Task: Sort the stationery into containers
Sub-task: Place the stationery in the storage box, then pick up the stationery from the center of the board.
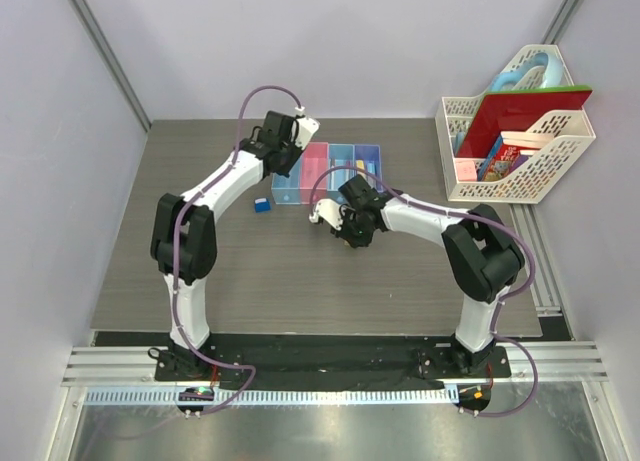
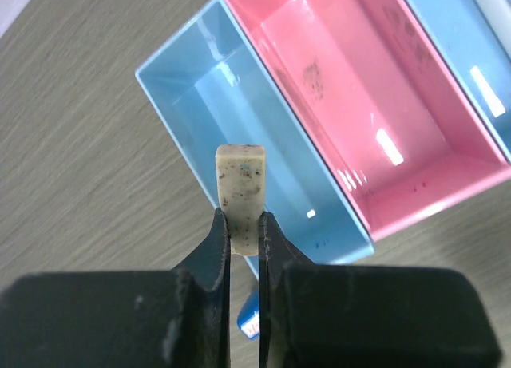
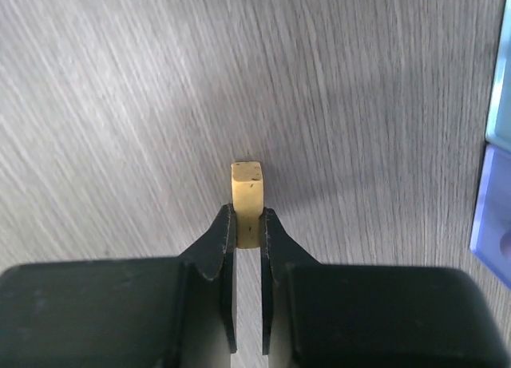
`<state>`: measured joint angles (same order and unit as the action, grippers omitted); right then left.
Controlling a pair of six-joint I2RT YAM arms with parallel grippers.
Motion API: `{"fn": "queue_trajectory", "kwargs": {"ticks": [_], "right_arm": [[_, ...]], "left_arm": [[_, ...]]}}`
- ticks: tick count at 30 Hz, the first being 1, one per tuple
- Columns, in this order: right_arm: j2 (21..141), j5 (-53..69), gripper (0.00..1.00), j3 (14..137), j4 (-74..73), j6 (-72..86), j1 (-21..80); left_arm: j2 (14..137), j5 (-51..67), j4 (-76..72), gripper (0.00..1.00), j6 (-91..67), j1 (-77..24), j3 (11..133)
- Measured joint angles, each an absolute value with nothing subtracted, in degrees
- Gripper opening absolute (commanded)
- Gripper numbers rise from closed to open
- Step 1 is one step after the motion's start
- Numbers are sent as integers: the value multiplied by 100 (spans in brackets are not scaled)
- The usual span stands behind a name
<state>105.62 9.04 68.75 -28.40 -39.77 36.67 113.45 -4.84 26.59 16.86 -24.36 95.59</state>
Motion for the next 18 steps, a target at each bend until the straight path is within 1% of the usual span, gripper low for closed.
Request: {"fn": "queue_trajectory", "kwargs": {"ticks": [2, 4, 5, 7, 8, 10, 11, 12, 15, 17, 18], "right_arm": [[10477, 897, 1, 6829, -2862, -3977, 3667], [10296, 899, 1, 6794, -2952, -3977, 3664], [10180, 908, 1, 6788, -2989, -3977, 3664], [9915, 919, 1, 6790, -3044, -3970, 3664], [9754, 932, 1, 6794, -3065, -3948, 3664], [9435, 976, 1, 6853, -3151, -3894, 3664], [9303, 993, 1, 6932, -3199, -3865, 3664], [9179, 1020, 1, 7039, -3223, -3835, 3664], [8945, 1048, 1, 7408, -3229, -3721, 3667], [8844, 1050, 1, 7675, -3218, -3664, 3664], [8827, 1046, 1, 7771, -3216, -3640, 3664]], "left_arm": [[11500, -467, 2646, 0, 1688, -2429, 9736], [11653, -469, 2637, 4, 1688, -2418, 9889], [11714, -469, 2633, 11, 1691, -2414, 9929], [11830, -478, 2609, 18, 1693, -2408, 9946], [11878, -486, 2609, 25, 1697, -2408, 9946], [12001, -497, 2598, 34, 1726, -2408, 9946], [12057, -502, 2596, 46, 1737, -2408, 9946], [12119, -513, 2596, 49, 1734, -2408, 9946], [12189, -545, 2600, 54, 1758, -2408, 9944], [12175, -565, 2580, 65, 1737, -2399, 9942], [12164, -582, 2547, 65, 1732, -2397, 9937]]}}
